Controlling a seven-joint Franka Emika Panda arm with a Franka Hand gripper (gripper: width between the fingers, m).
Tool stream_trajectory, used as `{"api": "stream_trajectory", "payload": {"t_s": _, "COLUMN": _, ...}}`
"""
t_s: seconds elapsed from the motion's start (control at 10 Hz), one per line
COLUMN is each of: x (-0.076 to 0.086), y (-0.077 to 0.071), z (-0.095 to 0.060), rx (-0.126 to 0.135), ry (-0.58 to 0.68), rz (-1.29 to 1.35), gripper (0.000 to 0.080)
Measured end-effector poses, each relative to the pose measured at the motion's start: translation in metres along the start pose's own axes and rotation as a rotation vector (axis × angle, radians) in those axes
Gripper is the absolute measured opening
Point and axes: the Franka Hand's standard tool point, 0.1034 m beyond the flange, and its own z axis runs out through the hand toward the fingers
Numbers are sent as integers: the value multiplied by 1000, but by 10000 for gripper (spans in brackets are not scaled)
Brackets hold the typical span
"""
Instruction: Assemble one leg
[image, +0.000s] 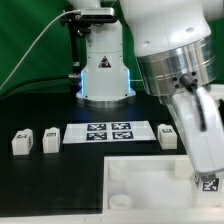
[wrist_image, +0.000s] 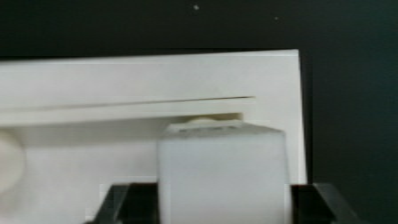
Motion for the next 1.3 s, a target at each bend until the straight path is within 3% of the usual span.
{"api": "stream_trajectory", "payload": {"t_s": 0.1, "x": 0, "y": 0, "z": 0, "rx": -1, "ry": 0, "rz": -29, "gripper": 302}}
{"api": "stream_trajectory", "payload": {"t_s": 0.2, "x": 0, "y": 0, "z": 0, "rx": -1, "ry": 0, "rz": -55, "gripper": 386}}
{"api": "stream_trajectory", "payload": {"t_s": 0.3, "x": -1, "y": 1, "z": 1, "rx": -3, "ry": 0, "rz": -58, "gripper": 561}}
{"api": "stream_trajectory", "payload": {"t_s": 0.4, "x": -5, "y": 5, "z": 2, "rx": -33, "ry": 14, "rz": -152, "gripper": 561}}
{"api": "stream_trajectory", "payload": {"t_s": 0.5, "x": -8, "y": 4, "z": 1, "rx": -43, "ry": 31, "rz": -330, "gripper": 625}}
{"api": "stream_trajectory", "payload": {"t_s": 0.6, "x": -9, "y": 1, "z": 0, "rx": -31, "ry": 33, "rz": -434, "gripper": 642}}
{"api": "stream_trajectory", "payload": {"t_s": 0.9, "x": -7, "y": 1, "z": 1, "rx": -38, "ry": 31, "rz": -775, "gripper": 648}}
{"api": "stream_trajectory", "payload": {"t_s": 1.1, "x": -5, "y": -1, "z": 0, "rx": -94, "ry": 96, "rz": -1216, "gripper": 648}}
{"api": "stream_trajectory", "payload": {"t_s": 1.3, "x": -4, "y": -2, "z": 0, "rx": -114, "ry": 106, "rz": -1457, "gripper": 648}}
